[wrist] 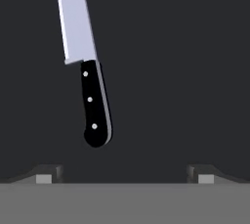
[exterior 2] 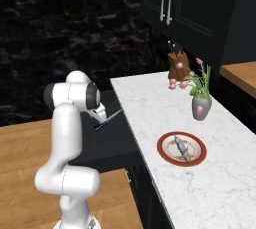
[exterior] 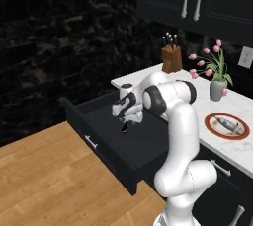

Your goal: Pick up the knife from the drawer and place it on the cutting board. Then place the meat from the plate to the cutting board.

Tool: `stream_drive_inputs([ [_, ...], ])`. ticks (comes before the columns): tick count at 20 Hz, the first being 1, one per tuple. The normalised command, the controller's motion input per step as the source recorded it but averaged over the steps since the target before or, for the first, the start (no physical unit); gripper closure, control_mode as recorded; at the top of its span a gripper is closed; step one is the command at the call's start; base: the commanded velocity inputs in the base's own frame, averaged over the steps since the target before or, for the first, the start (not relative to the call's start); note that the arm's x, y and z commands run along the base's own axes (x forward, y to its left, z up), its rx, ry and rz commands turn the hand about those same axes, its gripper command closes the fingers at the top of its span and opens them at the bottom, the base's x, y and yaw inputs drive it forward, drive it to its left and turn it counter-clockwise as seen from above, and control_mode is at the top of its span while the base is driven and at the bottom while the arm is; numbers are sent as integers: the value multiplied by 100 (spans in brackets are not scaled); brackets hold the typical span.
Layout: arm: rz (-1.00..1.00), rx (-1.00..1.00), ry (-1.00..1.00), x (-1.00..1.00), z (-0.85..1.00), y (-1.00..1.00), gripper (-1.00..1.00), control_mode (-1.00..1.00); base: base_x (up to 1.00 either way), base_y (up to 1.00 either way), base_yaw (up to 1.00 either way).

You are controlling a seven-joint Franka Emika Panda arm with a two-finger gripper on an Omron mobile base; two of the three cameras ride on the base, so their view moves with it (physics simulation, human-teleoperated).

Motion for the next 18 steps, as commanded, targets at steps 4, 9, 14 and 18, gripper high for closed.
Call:
stream_drive_inputs([
  [4, 6, 0, -5, 14, -37, 0, -100, -100, 0, 0, 0],
  [9, 7, 0, 0, 30, -7, 0, -100, -100, 0, 0, 0],
  [14, 8, 0, 0, 33, -9, 0, -100, -100, 0, 0, 0],
  [18, 7, 0, 1, 22, -24, 0, -100, -100, 0, 0, 0],
])
